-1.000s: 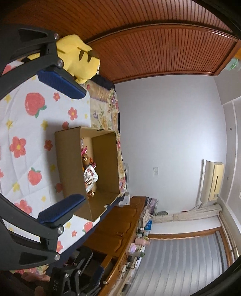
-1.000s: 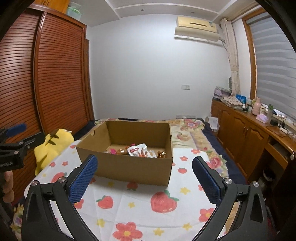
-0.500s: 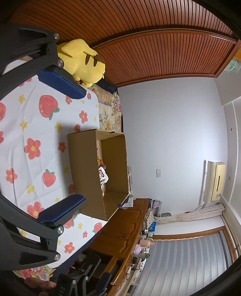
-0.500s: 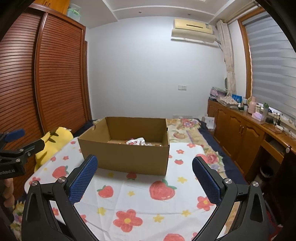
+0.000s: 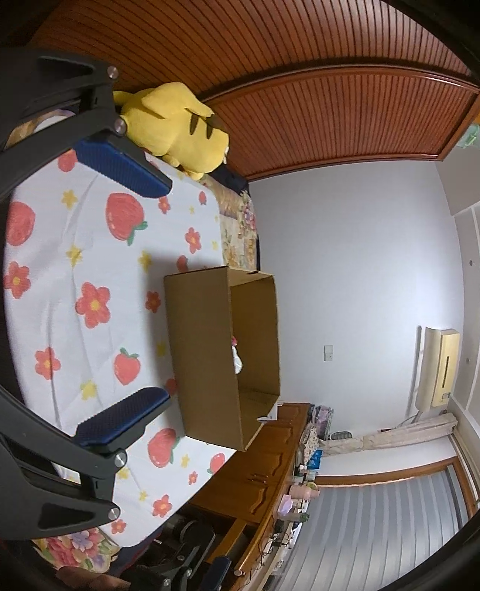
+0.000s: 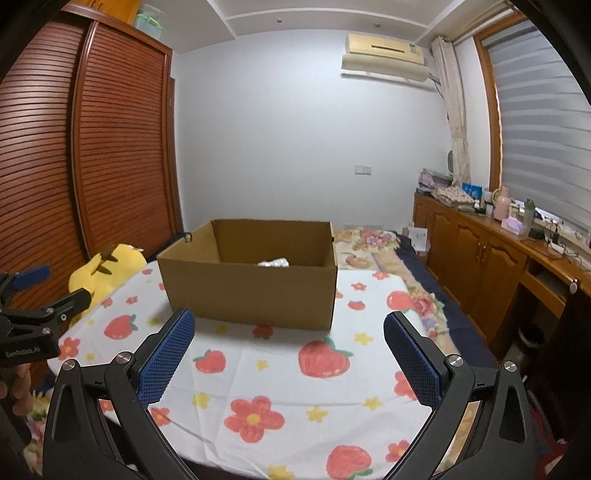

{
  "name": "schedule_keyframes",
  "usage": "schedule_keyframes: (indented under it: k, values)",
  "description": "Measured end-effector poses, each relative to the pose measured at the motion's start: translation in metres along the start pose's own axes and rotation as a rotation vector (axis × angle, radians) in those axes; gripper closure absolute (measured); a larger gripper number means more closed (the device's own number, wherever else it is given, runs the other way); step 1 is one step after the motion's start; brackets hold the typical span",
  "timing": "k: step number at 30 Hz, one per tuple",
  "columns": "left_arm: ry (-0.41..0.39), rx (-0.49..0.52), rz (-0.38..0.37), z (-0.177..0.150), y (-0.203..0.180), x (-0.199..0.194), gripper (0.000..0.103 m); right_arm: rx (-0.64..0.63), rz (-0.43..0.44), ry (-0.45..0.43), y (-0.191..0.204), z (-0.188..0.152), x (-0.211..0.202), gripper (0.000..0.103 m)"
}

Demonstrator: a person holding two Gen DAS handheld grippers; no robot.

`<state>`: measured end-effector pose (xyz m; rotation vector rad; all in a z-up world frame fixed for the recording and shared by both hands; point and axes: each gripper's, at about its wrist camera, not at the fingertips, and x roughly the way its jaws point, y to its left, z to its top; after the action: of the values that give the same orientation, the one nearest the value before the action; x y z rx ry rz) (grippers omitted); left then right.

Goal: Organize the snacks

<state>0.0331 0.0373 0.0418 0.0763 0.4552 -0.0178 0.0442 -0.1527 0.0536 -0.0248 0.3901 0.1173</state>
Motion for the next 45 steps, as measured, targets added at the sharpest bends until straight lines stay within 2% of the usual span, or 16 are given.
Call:
schedule_keyframes:
  k: [14,45]
  values:
    - [0.067,-0.025,0.024,-0.034,0.010,0.028,0.000,0.026,-0.002,0.051,-0.008,-0.032,0.022,0.000]
    - [0.023,0.007,0.039,-0.025,0.006,0.012,0.000,0.025,0.002,0.038,-0.008,-0.029,0.019,0.000]
